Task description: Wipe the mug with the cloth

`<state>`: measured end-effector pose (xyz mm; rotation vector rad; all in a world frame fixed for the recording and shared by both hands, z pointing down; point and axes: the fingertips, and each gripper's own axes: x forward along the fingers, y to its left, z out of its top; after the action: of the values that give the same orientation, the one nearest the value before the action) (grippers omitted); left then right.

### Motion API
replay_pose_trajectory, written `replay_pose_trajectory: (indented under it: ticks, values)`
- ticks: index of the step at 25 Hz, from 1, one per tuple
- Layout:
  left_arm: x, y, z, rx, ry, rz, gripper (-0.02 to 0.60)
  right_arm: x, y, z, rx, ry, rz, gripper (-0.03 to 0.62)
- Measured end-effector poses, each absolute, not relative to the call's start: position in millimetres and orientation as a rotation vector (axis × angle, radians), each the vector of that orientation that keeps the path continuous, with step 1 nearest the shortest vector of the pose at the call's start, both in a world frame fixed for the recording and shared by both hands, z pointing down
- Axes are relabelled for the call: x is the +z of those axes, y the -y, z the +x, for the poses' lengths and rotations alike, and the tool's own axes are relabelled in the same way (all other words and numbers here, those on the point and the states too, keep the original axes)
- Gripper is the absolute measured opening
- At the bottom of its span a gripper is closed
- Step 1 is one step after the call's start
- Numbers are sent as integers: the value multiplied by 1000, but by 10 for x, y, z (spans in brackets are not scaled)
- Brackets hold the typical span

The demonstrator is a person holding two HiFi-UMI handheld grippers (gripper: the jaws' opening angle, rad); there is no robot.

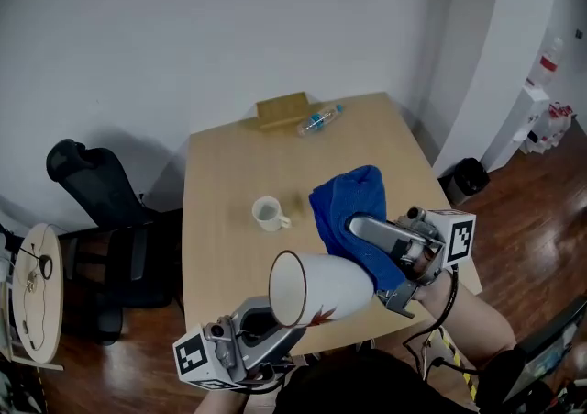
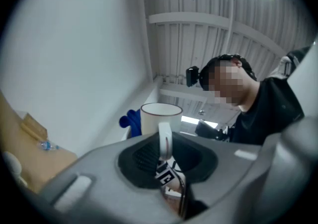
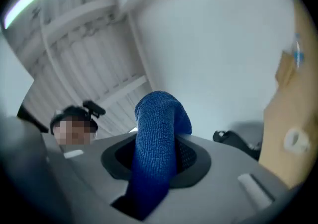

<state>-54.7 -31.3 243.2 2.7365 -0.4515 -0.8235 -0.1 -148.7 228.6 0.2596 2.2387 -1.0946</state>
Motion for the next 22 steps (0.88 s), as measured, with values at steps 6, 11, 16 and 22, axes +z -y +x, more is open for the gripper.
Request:
replay_pose_trajectory:
  ticks: [6, 11, 16, 22]
  values:
    - [2398, 155, -443, -841, 284, 2783, 61, 2651, 1090, -340, -1567, -1844, 605, 126]
    - [2401, 213, -515, -867, 347, 2773, 61, 2865, 847, -509, -1717, -1672, 654, 126]
    - [2451, 339, -621, -897, 493, 2731, 61, 2997, 879, -507, -1702, -1643, 564, 126]
    - [2538, 583, -804, -783, 910, 2709, 61, 3259, 1612, 140, -1438, -1827, -36, 126]
